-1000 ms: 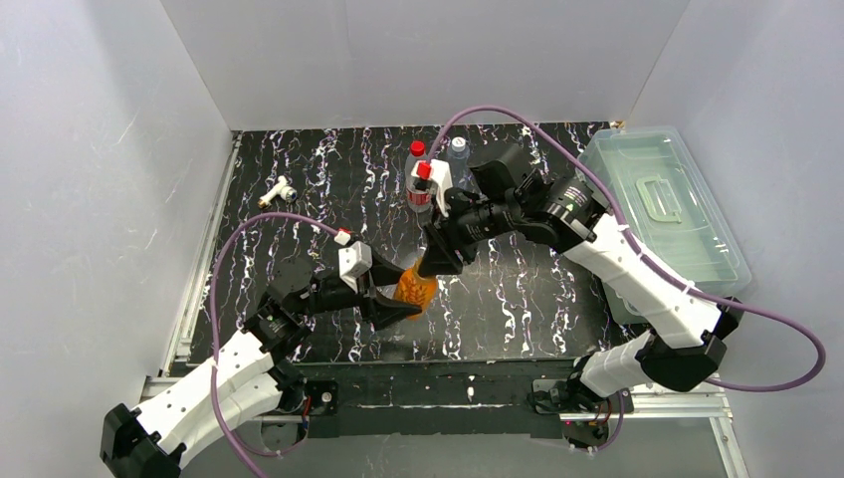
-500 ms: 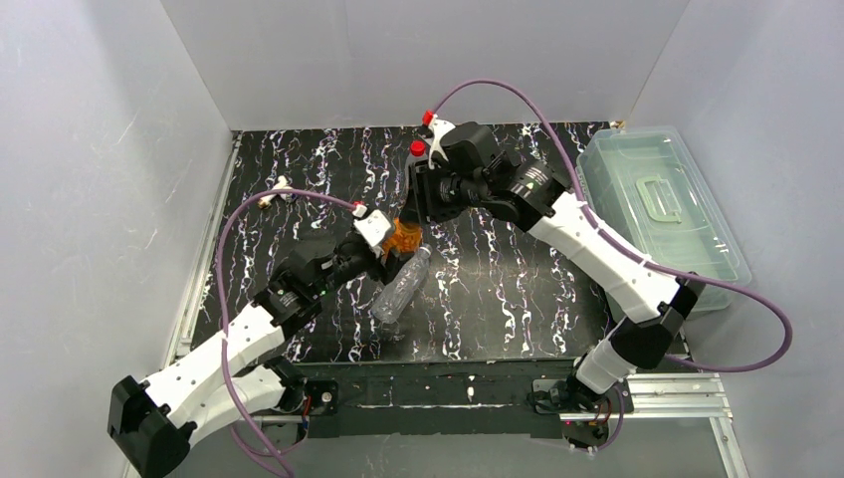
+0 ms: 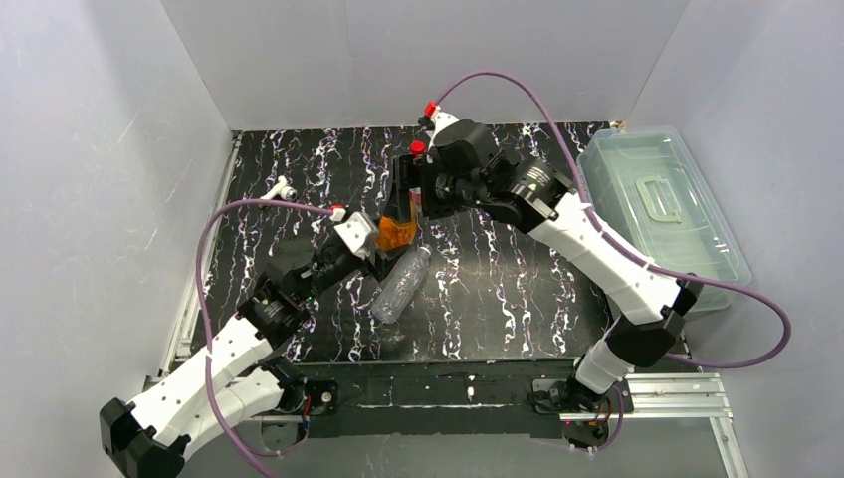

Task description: Screw on the bottle caps

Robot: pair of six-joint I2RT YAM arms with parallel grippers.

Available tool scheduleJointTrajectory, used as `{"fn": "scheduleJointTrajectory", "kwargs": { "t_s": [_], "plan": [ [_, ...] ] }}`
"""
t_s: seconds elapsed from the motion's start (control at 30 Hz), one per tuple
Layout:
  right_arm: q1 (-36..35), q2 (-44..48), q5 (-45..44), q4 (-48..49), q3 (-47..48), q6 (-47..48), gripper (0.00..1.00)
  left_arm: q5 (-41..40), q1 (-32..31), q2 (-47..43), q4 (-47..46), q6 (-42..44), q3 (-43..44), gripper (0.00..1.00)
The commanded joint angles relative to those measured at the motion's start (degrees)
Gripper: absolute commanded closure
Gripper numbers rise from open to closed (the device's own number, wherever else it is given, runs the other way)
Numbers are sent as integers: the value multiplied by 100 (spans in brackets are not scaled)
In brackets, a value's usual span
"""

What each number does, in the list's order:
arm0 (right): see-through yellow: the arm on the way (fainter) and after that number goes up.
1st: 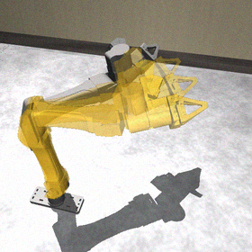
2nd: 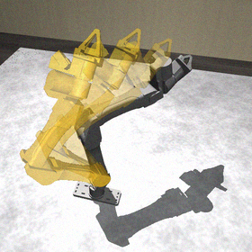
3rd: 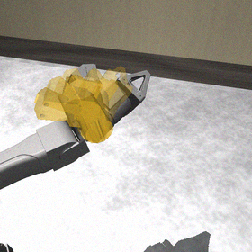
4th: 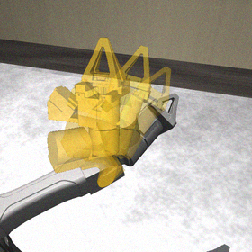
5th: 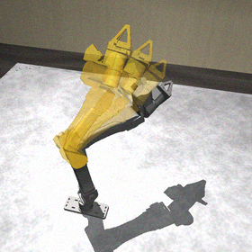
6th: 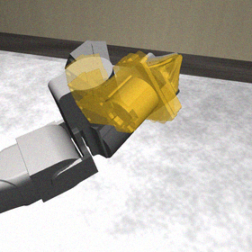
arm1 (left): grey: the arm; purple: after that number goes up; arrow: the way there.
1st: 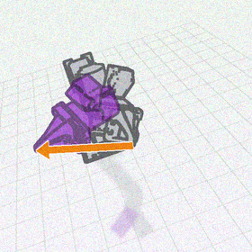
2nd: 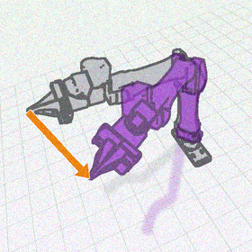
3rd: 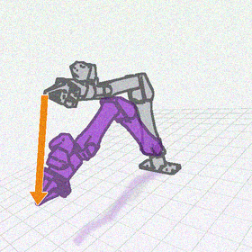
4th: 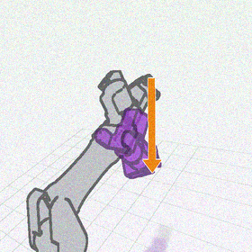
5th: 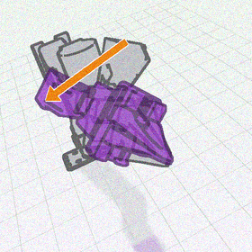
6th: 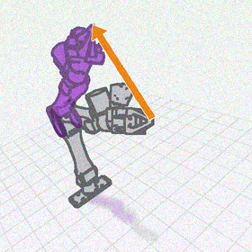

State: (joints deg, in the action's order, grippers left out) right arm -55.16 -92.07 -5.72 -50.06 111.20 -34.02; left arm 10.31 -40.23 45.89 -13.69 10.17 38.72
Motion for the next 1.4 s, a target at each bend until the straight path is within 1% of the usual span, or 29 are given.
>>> {"fn": "scheduleJointTrajectory", "kwargs": {
  "t_s": [0.0, 0.07, 0.13, 0.2, 0.3, 0.47, 0.57, 0.8, 1.1, 1.27, 1.37],
  "plan": [
    [4, 644, -136, -235, 398, 806, 2, 1491, 79, -311, 245, -527, -238, 100],
    [0, 966, 304, -116, 107, 1243, 2, 2015, 135, -387, 369, -696, -292, 100],
    [-4, 1204, 1091, -44, -207, 1711, 2, 2603, 187, -405, 445, -846, -276, 100],
    [0, 1348, 1664, -181, -446, 2212, 2, 3129, 237, -375, 503, -965, -218, 100],
    [-4, 1581, 2268, -271, -978, 2722, 2, 3740, 307, -300, 532, -1251, -145, 100],
    [-4, 1707, 2817, -181, -1262, 3016, 12, 4385, 393, -84, 543, -1531, -82, 100],
    [-4, 1657, 2973, -156, -1284, 3086, 14, 4532, 408, -10, 543, -1572, -43, 100],
    [-4, 1488, 3093, -199, -1337, 3173, 17, 4549, 428, 11, 543, -1562, -28, 100],
    [-13, 1317, 3287, -144, -1267, 3181, 25, 4525, 453, 34, 543, -1559, -29, 100],
    [-39, 1243, 3300, -200, -1202, 3200, 32, 4541, 488, 50, 543, -1576, -42, 100],
    [-48, 1227, 3283, -218, -1195, 3200, 40, 4538, 502, 55, 543, -1603, -27, 100]
  ]
}}
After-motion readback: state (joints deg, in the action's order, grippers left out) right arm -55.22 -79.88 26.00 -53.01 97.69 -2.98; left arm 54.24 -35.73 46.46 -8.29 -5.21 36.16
